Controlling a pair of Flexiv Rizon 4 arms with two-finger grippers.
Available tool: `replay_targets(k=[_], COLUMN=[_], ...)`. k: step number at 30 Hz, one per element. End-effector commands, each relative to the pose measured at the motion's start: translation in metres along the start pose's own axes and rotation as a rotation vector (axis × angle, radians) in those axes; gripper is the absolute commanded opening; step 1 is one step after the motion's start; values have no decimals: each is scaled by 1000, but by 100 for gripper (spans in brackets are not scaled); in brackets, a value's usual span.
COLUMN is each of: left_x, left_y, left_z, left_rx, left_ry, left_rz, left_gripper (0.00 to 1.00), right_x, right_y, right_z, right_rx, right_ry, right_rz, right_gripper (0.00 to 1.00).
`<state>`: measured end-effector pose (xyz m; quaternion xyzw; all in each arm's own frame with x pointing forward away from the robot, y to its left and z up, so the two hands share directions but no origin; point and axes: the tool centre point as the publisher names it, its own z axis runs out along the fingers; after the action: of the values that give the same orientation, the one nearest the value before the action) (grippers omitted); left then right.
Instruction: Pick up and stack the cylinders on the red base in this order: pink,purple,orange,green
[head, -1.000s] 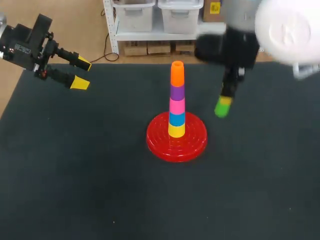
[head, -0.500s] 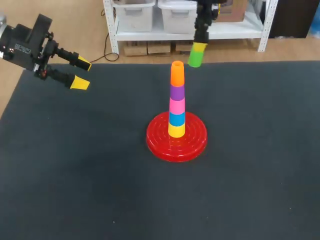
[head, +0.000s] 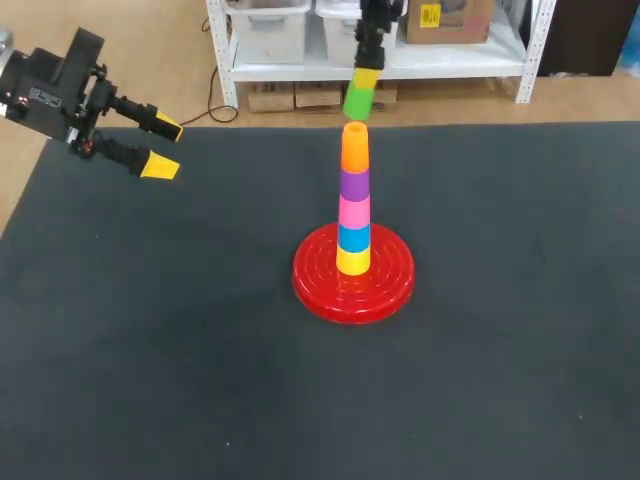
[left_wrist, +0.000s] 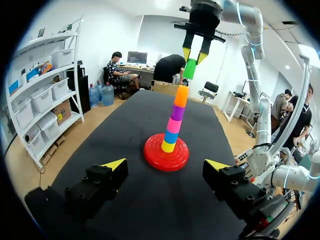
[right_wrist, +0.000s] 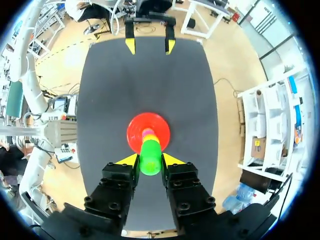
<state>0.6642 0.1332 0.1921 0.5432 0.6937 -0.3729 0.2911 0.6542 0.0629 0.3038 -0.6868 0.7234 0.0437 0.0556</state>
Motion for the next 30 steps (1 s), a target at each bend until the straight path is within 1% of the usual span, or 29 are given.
replay_targets(k=[1, 24, 30], left_x=[2, 2, 2], left_y=[0, 0, 0], left_z=[0, 0, 0], left_rx=[-2, -2, -2], left_ry=[-5, -5, -5], left_rz=[4, 4, 4], left_gripper=[100, 100, 100], right_x=[13, 13, 11], right_y=[9, 9, 1], right_z=[0, 0, -6], right_rx=[19, 19, 4], right_ry=[-49, -49, 27], right_rz=[-5, -5, 23], right_gripper=[0, 0, 0])
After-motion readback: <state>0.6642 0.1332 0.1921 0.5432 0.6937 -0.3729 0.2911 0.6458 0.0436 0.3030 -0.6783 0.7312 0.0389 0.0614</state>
